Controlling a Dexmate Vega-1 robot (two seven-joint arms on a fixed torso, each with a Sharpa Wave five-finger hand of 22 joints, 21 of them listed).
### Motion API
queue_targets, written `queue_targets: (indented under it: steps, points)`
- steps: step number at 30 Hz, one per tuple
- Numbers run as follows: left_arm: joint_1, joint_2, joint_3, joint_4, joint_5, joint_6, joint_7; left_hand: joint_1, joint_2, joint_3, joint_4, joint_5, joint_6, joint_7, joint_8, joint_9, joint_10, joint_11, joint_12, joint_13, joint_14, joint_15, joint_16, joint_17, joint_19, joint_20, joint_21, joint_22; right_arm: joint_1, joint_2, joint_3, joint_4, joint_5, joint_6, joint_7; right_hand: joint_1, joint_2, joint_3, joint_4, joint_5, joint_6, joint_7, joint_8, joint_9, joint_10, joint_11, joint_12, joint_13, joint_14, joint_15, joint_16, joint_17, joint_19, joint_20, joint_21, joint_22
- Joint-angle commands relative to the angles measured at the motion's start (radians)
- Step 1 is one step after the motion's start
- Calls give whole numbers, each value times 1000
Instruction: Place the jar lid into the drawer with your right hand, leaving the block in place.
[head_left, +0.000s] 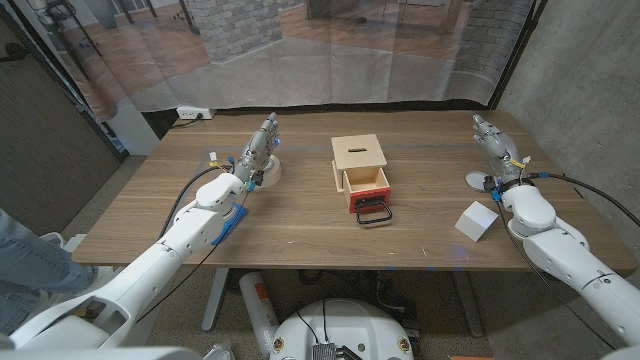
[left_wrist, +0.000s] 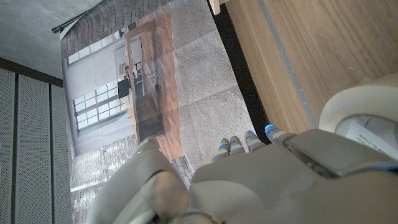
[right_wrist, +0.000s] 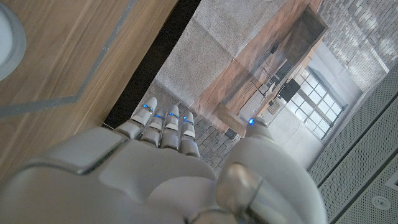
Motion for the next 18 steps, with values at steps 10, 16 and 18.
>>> queue_targets:
  steps: [10, 16, 18]
  points:
    - [14, 10, -5, -23, 3, 2, 12, 14, -1, -3, -2, 2, 6, 0, 2, 2, 8, -1, 7, 5, -52, -8, 4, 5, -109, 10, 7, 3, -23, -38, 3, -32, -85, -52, -52, 23, 1, 7, -14, 0, -7, -12, -2, 2, -8, 0, -1, 3, 3, 3, -2, 1, 14, -11, -14, 4]
    - [13, 11, -3, -28, 3, 5, 11, 15, 0, -4, -2, 1, 7, -2, 3, 2, 8, -2, 6, 5, -51, -9, 4, 5, -109, 10, 7, 3, -33, -46, 8, -49, -120, -64, -83, 30, 1, 8, -18, 1, -7, -13, -2, 2, -8, -1, -2, 3, 3, 4, -3, 1, 15, -9, -19, 4]
    - [11, 11, -2, -27, 4, 6, 9, 15, 0, -4, -2, 1, 8, -2, 3, 2, 8, -2, 6, 5, -51, -9, 4, 5, -109, 11, 7, 3, -36, -47, 10, -54, -135, -71, -97, 32, 1, 9, -20, 1, -6, -13, -2, 2, -8, -1, -2, 3, 4, 5, -3, 1, 15, -9, -20, 4]
